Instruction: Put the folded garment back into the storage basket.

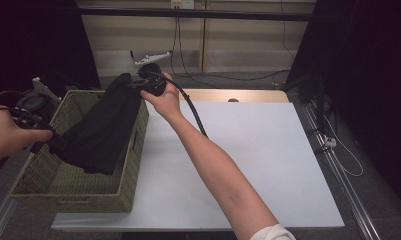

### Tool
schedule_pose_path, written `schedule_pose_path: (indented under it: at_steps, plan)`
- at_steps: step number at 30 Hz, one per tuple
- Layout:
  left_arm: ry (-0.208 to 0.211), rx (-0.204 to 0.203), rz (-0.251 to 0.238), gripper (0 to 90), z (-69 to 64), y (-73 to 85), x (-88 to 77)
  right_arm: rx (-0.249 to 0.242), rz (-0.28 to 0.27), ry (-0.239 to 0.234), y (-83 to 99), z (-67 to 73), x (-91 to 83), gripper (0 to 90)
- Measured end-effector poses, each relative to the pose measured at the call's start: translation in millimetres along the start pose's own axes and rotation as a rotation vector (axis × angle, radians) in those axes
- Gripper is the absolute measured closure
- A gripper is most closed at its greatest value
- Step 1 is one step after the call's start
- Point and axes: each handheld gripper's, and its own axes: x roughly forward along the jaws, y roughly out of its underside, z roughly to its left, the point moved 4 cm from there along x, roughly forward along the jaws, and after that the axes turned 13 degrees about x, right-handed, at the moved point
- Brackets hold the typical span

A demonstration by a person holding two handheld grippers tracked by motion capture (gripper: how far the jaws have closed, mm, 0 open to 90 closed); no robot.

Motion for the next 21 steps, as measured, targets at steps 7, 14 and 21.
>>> schedule_pose_path:
  at_steps: [7, 14, 21]
  plan:
    - [0.012, -0.001, 0.007, 80.7, 0.0, 0.5, 6.6, -0.008, -0.001, 0.011, -1.1, -3.7, 3.9, 78.7]
    - [0.010, -0.011, 0.010, 80.6, 2.5, 4.0, 12.5, -0.013, 0.012, 0.012, 1.7, -2.3, 11.9, 78.7]
    - [0.015, -0.021, 0.003, 80.5, 6.7, 9.4, 16.1, -0.015, 0.020, 0.002, 2.2, -0.4, 20.8, 78.6]
